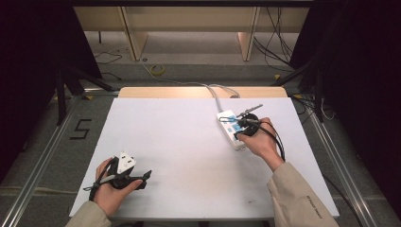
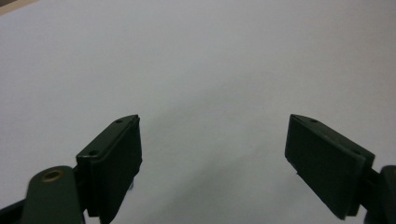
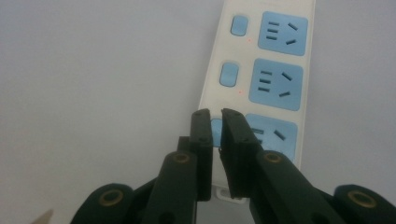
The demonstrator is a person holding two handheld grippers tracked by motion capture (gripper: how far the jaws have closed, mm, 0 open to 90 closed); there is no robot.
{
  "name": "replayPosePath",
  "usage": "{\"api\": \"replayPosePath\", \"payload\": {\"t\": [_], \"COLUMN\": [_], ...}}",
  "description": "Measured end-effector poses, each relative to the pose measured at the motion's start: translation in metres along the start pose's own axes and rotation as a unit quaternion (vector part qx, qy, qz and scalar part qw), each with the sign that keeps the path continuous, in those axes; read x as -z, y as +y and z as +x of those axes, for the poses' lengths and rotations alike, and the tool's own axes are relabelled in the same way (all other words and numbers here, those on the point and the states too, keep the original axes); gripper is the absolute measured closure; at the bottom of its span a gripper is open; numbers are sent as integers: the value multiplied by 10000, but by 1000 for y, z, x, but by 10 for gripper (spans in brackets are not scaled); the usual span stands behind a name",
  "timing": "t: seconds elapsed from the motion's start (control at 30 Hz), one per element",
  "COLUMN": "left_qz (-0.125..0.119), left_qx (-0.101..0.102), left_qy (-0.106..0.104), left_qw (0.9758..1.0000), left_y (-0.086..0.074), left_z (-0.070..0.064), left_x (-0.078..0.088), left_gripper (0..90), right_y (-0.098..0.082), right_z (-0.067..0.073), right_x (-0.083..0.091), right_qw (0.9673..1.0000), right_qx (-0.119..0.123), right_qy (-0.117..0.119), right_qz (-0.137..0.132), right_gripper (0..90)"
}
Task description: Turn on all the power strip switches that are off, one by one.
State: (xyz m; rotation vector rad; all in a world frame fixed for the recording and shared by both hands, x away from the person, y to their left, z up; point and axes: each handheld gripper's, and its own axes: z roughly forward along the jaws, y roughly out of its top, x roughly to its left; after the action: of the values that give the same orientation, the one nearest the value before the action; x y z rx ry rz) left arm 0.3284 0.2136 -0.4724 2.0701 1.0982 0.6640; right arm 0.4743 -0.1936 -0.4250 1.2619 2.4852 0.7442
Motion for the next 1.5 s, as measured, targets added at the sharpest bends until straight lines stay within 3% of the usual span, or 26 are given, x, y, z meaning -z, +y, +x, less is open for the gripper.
{"api": "replayPosePath", "payload": {"t": [0.6, 0.83, 0.97, 1.5], "left_qz": [-7, -2, -8, 9], "left_qx": [1, 6, 1, 28], "left_qy": [1, 0, -1, -2], "left_qw": [10000, 10000, 10000, 10000], "left_y": [0, 0, 0, 0], "left_z": [-1, 0, 0, -1], "left_x": [0, 0, 0, -1], "left_gripper": [186, 186, 186, 186], "right_y": [-23, -33, -40, -78], "right_z": [9, 9, 9, 14], "right_x": [14, 20, 24, 34], "right_qw": [9993, 9988, 9978, 9933], "right_qx": [130, 73, 48, 124], "right_qy": [100, 189, 297, 307], "right_qz": [-326, -450, -583, -1111], "right_gripper": [737, 693, 661, 499]}}
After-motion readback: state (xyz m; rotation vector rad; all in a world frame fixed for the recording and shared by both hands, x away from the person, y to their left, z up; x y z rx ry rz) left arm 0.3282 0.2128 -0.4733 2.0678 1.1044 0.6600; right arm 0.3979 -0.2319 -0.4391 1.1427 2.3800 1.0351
